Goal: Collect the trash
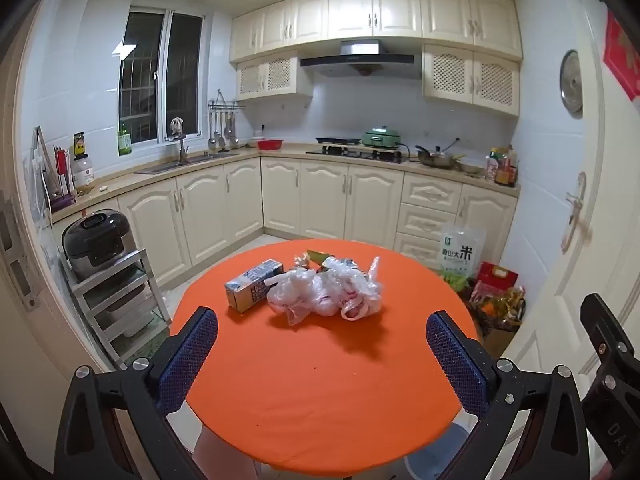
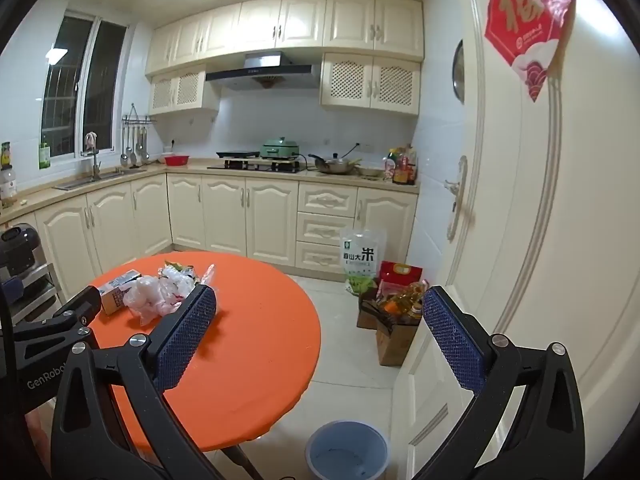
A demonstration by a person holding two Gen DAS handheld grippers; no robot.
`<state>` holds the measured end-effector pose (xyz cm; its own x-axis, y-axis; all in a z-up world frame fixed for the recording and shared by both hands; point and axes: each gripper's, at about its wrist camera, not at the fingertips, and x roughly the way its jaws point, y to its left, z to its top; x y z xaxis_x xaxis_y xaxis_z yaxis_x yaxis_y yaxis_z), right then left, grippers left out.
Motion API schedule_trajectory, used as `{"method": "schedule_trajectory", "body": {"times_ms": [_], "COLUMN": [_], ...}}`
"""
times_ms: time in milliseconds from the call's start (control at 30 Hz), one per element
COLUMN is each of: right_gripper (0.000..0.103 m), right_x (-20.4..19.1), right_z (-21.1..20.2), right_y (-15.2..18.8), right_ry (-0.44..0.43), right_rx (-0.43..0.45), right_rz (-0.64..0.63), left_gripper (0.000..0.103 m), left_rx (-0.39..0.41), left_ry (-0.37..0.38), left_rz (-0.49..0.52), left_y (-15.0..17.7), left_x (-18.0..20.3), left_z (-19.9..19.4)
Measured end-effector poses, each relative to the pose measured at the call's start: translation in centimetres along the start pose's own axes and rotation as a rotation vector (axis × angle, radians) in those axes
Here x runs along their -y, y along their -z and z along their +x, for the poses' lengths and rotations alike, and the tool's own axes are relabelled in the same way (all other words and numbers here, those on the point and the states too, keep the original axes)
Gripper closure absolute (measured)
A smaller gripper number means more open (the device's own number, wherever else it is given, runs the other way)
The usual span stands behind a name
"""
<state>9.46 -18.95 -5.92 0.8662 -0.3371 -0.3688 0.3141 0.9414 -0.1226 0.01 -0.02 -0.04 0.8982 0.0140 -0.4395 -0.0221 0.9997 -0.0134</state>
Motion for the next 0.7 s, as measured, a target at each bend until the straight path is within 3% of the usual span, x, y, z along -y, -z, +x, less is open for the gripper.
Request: {"method": "schedule_trajectory", "body": {"times_ms": [267, 300, 700], "right_gripper": [0.000, 0.000, 0.000], "right_x": [0.4, -0.2, -0.2], "right_z": [0.6, -0.4, -0.2], "right_y": [-0.1, 0.0, 0.7], "right_ry": [-0.036, 0.006, 0.002], "right_rx": [-0.004, 0.017, 0.012], "right_rz": [-0.011, -0.020, -0.014], "left_gripper": [0.001, 0.001, 0.001], "left_rx": [0.000, -0.005, -0.012], "left_ry": [0.017, 0.016, 0.021], "left_rz": [0.007, -0.001, -0.017], "left_y": [0.4, 0.3, 0.0], "left_x": [1.2, 0.8, -0.2], "left_z": [-0.4, -0.3, 0.0]}}
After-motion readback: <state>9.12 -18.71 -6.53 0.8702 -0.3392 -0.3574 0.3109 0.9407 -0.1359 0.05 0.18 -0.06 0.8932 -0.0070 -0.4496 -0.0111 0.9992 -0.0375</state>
